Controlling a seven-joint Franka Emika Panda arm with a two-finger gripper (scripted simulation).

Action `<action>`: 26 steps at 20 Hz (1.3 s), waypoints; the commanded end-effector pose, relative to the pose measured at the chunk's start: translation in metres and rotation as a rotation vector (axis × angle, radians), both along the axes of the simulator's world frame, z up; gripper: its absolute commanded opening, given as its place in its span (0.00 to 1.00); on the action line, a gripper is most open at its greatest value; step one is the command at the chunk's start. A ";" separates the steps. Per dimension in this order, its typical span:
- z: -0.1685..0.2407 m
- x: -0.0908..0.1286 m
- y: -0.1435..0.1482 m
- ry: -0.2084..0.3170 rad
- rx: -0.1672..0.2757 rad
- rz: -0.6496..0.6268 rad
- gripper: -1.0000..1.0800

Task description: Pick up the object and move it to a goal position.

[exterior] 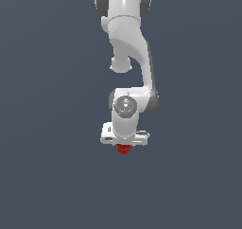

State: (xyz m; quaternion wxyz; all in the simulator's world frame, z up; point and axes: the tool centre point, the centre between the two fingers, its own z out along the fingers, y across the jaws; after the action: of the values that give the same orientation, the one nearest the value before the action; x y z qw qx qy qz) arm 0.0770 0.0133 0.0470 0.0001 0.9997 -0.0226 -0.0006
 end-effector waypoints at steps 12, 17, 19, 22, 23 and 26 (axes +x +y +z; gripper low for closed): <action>0.001 0.000 0.000 0.000 0.000 0.000 0.00; 0.009 -0.005 -0.003 0.000 0.000 0.000 0.00; 0.014 -0.008 -0.005 0.000 0.000 0.000 0.00; 0.026 -0.015 -0.010 0.000 0.000 0.000 0.00; 0.030 -0.018 -0.011 0.000 0.000 0.000 0.00; 0.047 -0.027 -0.017 0.000 0.000 0.000 0.00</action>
State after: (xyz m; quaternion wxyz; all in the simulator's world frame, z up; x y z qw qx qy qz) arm 0.0539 -0.0009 0.0839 0.0001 0.9997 -0.0224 -0.0019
